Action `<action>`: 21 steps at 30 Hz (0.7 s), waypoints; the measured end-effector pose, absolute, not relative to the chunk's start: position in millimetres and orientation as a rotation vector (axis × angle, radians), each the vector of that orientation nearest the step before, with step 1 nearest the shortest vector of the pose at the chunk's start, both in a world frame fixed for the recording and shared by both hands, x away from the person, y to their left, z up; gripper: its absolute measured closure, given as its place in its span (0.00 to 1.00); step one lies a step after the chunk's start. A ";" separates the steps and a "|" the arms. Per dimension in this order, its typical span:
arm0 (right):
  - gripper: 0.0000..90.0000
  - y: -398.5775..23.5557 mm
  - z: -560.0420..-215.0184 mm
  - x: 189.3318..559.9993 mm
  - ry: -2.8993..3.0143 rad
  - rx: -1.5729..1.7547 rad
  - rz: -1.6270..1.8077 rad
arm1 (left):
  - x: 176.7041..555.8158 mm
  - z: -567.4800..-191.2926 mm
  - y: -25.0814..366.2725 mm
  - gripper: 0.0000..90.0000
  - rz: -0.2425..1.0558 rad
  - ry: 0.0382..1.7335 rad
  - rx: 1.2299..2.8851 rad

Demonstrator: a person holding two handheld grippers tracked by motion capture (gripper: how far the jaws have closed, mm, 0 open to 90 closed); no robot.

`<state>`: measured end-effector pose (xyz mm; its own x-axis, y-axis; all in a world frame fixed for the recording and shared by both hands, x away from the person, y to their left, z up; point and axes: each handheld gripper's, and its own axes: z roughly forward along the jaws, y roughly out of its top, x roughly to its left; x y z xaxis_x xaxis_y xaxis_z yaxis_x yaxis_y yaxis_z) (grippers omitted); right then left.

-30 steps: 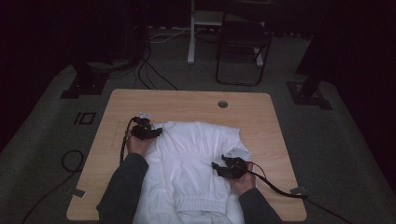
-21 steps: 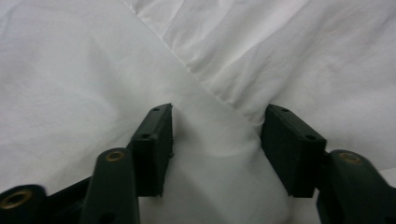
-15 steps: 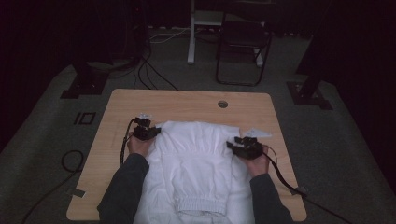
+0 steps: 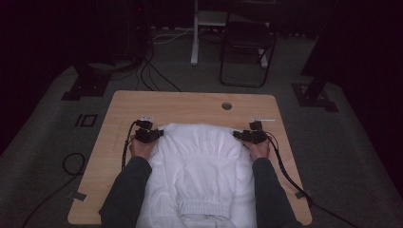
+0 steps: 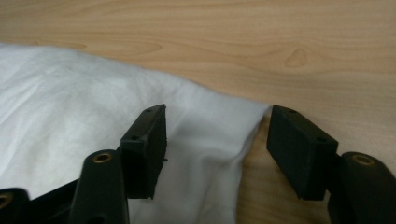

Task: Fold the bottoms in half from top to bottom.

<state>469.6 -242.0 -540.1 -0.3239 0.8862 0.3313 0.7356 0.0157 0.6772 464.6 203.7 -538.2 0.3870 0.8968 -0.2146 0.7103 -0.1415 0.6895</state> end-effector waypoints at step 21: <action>0.99 -249.1 -508.6 464.3 2.048 1.584 1.236 | 462.4 -497.3 241.8 0.95 0.107 1.368 1.546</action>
